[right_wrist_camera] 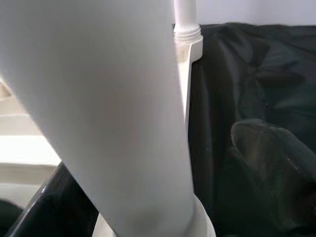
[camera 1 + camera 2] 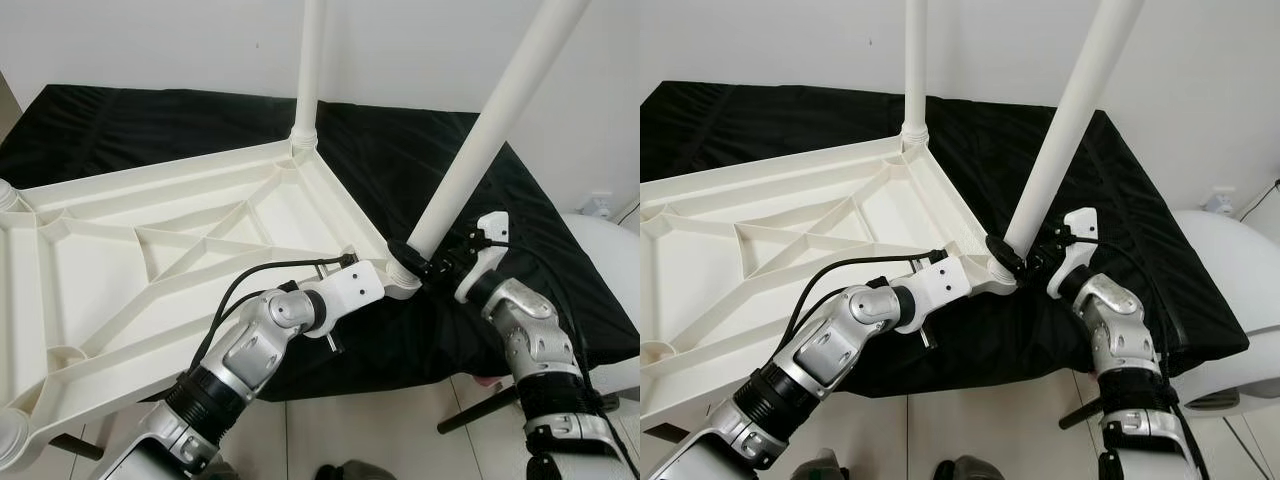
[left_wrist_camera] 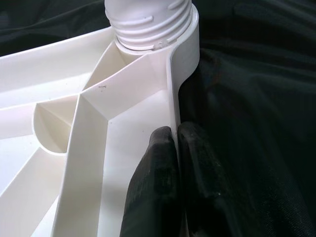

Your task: Building children table

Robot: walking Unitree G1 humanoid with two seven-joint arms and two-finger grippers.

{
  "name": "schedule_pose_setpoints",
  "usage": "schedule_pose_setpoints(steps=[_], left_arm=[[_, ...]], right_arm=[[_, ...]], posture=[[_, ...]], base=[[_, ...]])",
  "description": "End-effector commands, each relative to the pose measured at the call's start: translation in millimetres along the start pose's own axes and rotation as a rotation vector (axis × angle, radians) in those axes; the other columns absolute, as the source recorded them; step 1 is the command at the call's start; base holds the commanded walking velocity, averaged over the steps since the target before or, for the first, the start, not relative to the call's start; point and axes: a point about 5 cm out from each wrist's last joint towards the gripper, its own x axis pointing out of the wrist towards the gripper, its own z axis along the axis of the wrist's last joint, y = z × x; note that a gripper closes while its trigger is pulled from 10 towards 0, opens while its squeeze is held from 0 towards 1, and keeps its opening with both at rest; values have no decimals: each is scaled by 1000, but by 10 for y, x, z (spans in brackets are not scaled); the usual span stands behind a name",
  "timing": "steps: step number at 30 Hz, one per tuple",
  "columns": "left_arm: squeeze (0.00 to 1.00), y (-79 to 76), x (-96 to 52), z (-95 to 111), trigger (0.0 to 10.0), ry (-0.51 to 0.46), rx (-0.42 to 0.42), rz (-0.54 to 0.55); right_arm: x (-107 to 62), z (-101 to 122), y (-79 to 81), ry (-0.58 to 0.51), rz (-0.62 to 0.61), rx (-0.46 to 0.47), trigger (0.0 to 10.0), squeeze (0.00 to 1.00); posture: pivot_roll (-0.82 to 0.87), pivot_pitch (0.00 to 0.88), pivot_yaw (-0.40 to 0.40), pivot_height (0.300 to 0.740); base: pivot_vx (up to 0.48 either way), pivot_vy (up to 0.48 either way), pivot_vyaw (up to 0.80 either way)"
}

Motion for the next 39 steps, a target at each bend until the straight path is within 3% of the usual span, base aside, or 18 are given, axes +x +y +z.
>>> schedule_pose_setpoints(steps=[1, 10, 11, 12, 13, 14, 31, 33, 39], left_arm=[[0, -137, 49, 52, 10000, -41, 6, -99], [0, -136, 45, 50, 10000, -39, 9, -100], [0, -137, 46, 50, 10000, -38, 10, -101], [0, -137, 46, 50, 10000, -38, 10, -101], [0, -139, 46, 51, 10000, -39, 10, -102], [0, -141, 46, 53, 10000, -40, 9, -102], [0, -149, 42, 54, 10000, -41, 9, -105], [0, -152, 41, 55, 10000, -41, 10, -107], [0, -154, 40, 54, 10000, -40, 10, -108]], right_arm=[[-50, -7, -86, 15, 16, 5, 10000, 0], [-89, -25, -183, 62, 58, -30, 10000, 0], [-99, -40, -202, 71, 61, -34, 4392, 0], [-99, -40, -202, 71, 61, -34, 4392, 0], [-105, -46, -212, 73, 61, -36, 471, 0], [-108, -50, -218, 70, 65, -31, 0, 0], [-127, -55, -215, 30, 85, -14, 0, 0], [-114, -45, -207, 18, 67, -20, 10000, 0], [-57, -29, -127, -24, 49, 4, 10000, 0]], posture=[[26, 0, -86, 740], [25, 0, -81, 740], [25, 0, -81, 740], [25, 0, -81, 740], [24, 0, -81, 740], [24, 0, -82, 740], [21, 3, -81, 740], [21, 4, -81, 740], [21, 4, -81, 740]], base=[[0, 0, 0], [0, 0, 0], [0, 0, 0], [0, 0, 0], [0, 0, 0], [0, 0, 0], [0, 0, 0], [0, 0, 0], [0, 0, 0]])
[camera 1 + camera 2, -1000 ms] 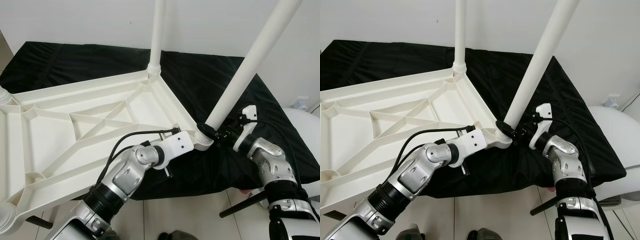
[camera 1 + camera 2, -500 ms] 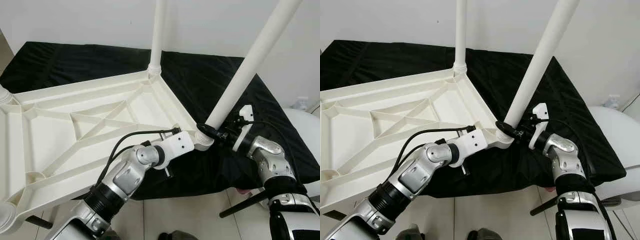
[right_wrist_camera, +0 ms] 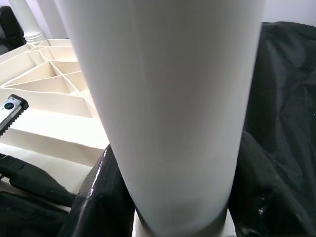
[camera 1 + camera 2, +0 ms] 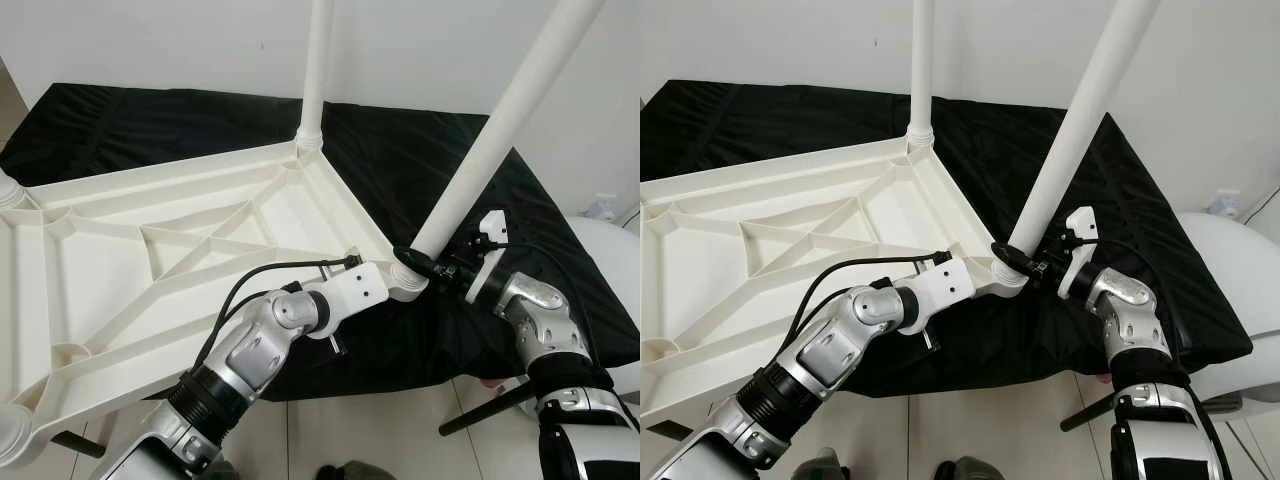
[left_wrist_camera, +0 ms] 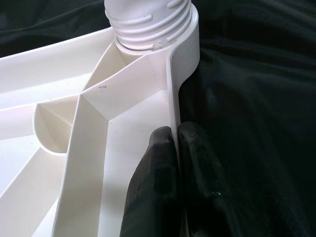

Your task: Building children table

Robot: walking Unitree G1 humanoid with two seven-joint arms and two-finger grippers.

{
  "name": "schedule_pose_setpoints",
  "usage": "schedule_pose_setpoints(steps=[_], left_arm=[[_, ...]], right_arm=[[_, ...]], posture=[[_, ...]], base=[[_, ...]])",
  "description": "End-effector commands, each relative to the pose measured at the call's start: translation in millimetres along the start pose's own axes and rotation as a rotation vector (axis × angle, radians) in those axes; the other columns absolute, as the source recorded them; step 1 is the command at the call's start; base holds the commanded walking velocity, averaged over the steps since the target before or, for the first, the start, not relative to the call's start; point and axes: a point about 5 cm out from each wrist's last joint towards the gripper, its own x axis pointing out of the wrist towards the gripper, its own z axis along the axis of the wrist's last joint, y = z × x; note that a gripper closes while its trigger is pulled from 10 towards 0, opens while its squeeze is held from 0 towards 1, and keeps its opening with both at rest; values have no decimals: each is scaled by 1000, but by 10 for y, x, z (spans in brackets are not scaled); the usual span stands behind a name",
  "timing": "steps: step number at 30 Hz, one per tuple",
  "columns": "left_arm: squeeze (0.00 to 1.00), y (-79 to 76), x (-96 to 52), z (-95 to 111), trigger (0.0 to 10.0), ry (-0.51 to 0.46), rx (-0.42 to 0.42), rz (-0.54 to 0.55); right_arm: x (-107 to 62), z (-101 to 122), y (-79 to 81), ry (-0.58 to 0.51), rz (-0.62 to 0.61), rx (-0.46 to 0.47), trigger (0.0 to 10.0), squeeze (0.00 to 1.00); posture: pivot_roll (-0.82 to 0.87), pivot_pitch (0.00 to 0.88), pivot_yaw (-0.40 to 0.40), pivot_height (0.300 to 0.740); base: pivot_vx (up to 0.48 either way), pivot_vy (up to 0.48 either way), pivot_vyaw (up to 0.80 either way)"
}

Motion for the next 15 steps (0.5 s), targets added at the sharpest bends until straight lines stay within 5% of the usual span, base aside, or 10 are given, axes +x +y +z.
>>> schedule_pose_setpoints(steps=[1, 15], left_arm=[[0, -137, 28, 43, 10000, -41, 3, -98], [0, -152, 31, 46, 10000, -43, 2, -101]], right_arm=[[-79, -9, -73, -27, -99, 48, 10000, 0], [111, 90, 165, -169, -224, 91, 10000, 0]], posture=[[21, 4, -81, 740], [20, 4, -82, 740]], base=[[0, 0, 0], [0, 0, 0]])
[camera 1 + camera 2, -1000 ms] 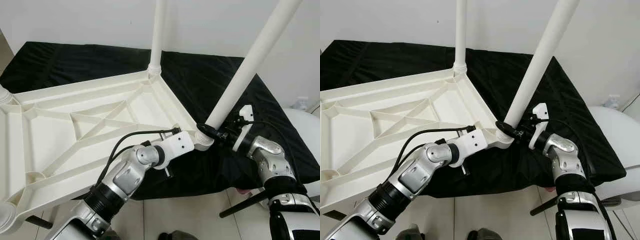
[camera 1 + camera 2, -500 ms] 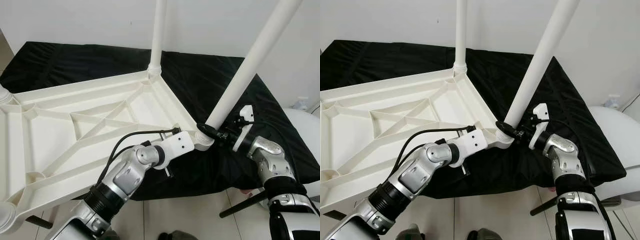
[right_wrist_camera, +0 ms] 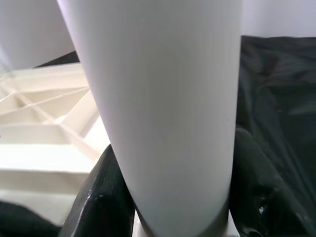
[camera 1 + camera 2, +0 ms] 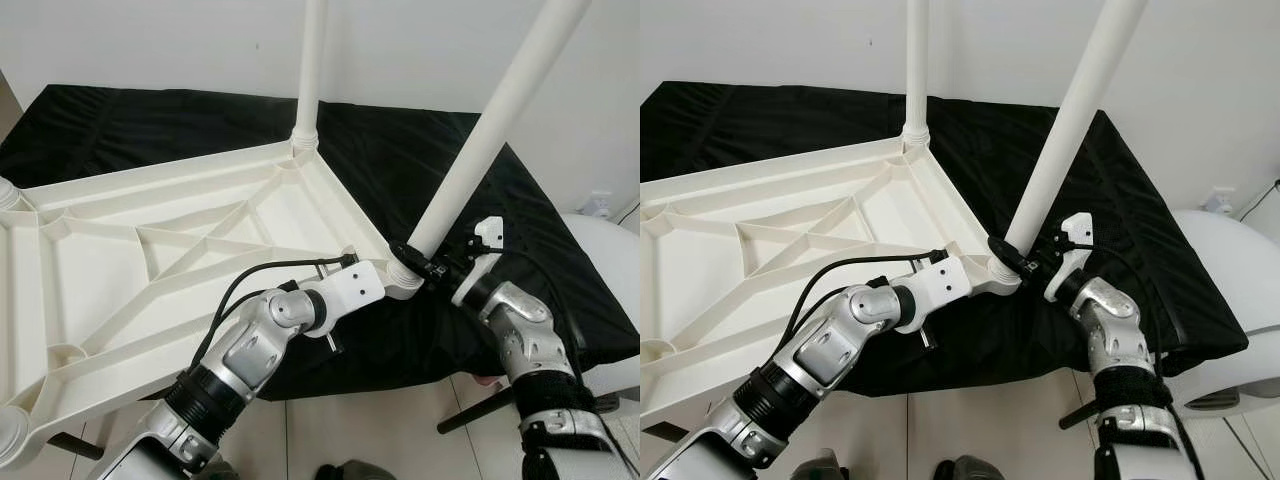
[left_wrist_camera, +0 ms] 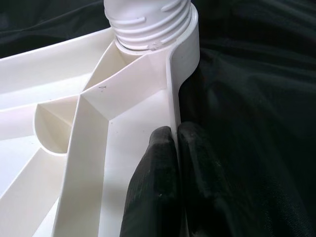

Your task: Building children table

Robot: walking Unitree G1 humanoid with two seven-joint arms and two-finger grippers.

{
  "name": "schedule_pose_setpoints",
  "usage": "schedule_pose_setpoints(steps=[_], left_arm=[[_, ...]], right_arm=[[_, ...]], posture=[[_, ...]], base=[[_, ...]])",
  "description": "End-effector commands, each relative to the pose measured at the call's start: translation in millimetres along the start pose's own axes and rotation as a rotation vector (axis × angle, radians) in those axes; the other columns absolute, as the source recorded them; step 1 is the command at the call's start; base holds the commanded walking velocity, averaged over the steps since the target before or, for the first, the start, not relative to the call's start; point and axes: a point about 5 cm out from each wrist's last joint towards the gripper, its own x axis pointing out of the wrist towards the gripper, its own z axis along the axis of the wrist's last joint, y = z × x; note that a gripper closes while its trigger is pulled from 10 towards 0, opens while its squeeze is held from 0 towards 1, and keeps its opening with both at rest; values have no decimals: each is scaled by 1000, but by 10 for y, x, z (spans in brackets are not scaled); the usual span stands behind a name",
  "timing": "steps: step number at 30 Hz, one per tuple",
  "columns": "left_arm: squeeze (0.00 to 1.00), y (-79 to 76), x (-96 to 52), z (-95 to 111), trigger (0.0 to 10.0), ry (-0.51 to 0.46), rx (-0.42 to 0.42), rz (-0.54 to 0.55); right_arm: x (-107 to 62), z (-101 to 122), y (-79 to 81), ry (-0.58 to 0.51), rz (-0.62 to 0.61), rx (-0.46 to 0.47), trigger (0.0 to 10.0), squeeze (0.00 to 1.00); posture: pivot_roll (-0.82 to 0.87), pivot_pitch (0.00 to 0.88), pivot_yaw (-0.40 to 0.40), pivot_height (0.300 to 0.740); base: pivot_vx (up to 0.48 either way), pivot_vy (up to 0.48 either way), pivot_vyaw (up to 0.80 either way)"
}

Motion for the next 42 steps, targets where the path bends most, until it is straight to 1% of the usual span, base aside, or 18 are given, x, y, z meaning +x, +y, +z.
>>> schedule_pose_setpoints(steps=[1, 2, 3, 5, 6, 8, 10, 11, 14, 15, 17, 18, 22, 23, 25, 26, 30, 42], left_arm=[[0, -182, 54, 66, 10000, -47, 6, -113], [0, -183, 52, 65, 10000, -46, 6, -113], [0, -183, 52, 65, 10000, -46, 6, -113], [0, -180, 50, 62, 10000, -46, 6, -112], [0, -180, 50, 62, 10000, -46, 6, -112], [0, -179, 50, 65, 10000, -46, 5, -112], [0, -179, 52, 68, 10000, -47, 5, -112], [0, -179, 52, 68, 10000, -47, 5, -112], [0, -180, 55, 71, 10000, -49, 4, -111], [0, -183, 56, 72, 10000, -49, 3, -111], [0, -195, 60, 71, 10000, -50, 1, -114], [0, -195, 60, 71, 10000, -50, 1, -114], [0, -200, 64, 74, 10000, -50, -1, -113], [0, -200, 64, 74, 10000, -50, -1, -113], [0, -204, 68, 76, 10000, -50, 0, -113], [0, -210, 66, 73, 10000, -51, 0, -114], [0, -222, 65, 67, 10000, -50, 0, -117], [0, -219, 80, 76, 10000, -53, 2, -116]], right_arm=[[50, 114, -3, -73, -33, 35, 10000, 0], [73, 131, 52, -87, -44, 38, 10000, 0], [73, 131, 52, -87, -44, 38, 10000, 0], [121, 168, 151, -104, -75, 29, 10000, 0], [121, 168, 151, -104, -75, 29, 10000, 0], [174, 194, 226, -114, -126, 30, 10000, 0], [233, 172, 303, -88, -209, 27, 10000, 0], [233, 172, 303, -88, -209, 27, 10000, 0], [271, 170, 387, -89, -249, 30, 10000, 0], [285, 173, 419, -93, -274, 25, 10000, 0], [323, 156, 481, -81, -384, 26, 10000, 0], [323, 156, 481, -81, -384, 26, 10000, 0], [377, 117, 534, -46, -544, 2, 10000, 0], [377, 117, 534, -46, -544, 2, 10000, 0], [397, 111, 563, -45, -600, 32, 10000, 0], [420, 122, 615, -44, -591, 31, 10000, 0], [437, 157, 695, -42, -569, 8, 10000, 0], [419, 144, 686, -19, -611, -14, 10000, 0]], posture=[[20, 4, -82, 740], [20, 6, -85, 740], [20, 6, -85, 740], [20, 6, -85, 740], [20, 6, -85, 740], [20, 5, -87, 740], [19, 5, -88, 740], [19, 5, -88, 740], [18, 5, -88, 740], [19, 4, -89, 740], [20, 4, -91, 740], [20, 4, -91, 740], [25, 3, -98, 740], [25, 3, -98, 740], [27, 2, -98, 740], [27, 1, -100, 740], [25, 0, -101, 740], [24, 0, -109, 740]], base=[[0, 0, 0], [0, 0, 0], [0, 0, 0], [0, 0, 0], [0, 0, 0], [0, 0, 0], [0, 0, 0], [0, 0, 0], [0, 0, 0], [0, 0, 0], [0, 0, 0], [0, 0, 0], [0, 0, 0], [0, 0, 0], [0, 0, 0], [0, 0, 0], [0, 0, 0], [0, 0, 0]])
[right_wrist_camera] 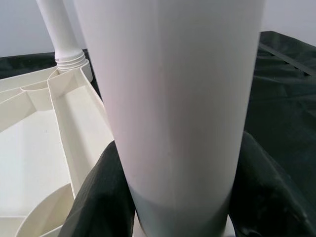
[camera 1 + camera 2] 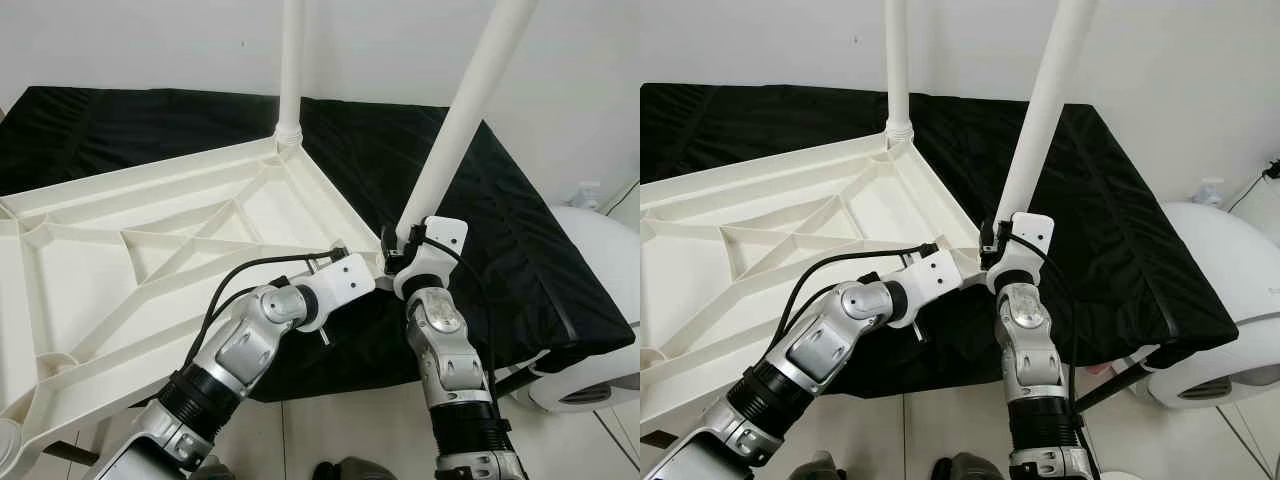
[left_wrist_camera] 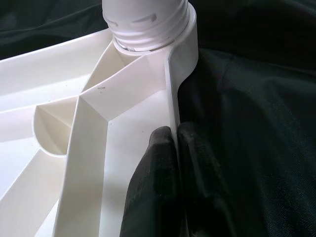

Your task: Building children table

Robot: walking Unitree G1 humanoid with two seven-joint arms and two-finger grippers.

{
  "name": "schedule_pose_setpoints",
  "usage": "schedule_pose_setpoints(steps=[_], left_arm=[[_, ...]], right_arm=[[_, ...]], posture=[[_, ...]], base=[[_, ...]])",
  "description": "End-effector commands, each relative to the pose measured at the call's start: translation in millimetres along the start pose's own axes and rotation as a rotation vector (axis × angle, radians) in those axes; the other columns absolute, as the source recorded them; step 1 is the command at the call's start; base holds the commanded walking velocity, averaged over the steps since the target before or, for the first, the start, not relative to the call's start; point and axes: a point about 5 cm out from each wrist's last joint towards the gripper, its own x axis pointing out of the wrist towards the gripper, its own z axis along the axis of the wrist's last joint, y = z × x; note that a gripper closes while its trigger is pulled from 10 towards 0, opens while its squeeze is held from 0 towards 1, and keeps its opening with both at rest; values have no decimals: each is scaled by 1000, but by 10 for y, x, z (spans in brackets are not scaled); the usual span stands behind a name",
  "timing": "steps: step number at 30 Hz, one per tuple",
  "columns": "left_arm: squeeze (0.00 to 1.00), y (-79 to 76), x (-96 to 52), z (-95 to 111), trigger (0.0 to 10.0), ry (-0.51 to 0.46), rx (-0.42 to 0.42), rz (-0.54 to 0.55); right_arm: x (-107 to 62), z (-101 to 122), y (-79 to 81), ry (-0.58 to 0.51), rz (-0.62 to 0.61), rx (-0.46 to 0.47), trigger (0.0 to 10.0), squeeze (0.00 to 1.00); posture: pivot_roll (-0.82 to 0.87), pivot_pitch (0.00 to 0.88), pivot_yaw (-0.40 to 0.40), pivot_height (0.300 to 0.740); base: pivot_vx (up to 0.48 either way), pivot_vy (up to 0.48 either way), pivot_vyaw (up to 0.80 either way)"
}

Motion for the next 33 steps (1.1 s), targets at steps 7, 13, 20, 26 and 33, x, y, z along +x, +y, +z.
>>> schedule_pose_setpoints(steps=[7, 13, 20, 26, 33], left_arm=[[0, -288, 122, 107, 10000, -60, 17, -150], [0, -288, 126, 111, 10000, -61, 19, -152], [0, -278, 119, 108, 10000, -59, 20, -150], [0, -260, 113, 105, 10000, -57, 19, -146], [0, -244, 108, 104, 10000, -56, 19, -142]], right_arm=[[17, 53, 39, -1, 25, 25, 10000, 1000], [38, -14, -34, 22, 46, 30, 10000, 1000], [35, -33, -147, 7, 218, 21, 10000, 0], [56, 30, -377, -13, 369, -29, 10000, 0], [60, 69, -585, -1, 520, -53, 10000, 0]], posture=[[22, 0, -109, 740], [20, 0, -106, 740], [19, 0, -102, 740], [16, 0, -96, 740], [14, 0, -94, 740]], base=[[0, 0, 0], [0, 0, 0], [0, 0, 0], [0, 0, 0], [0, 0, 0]])
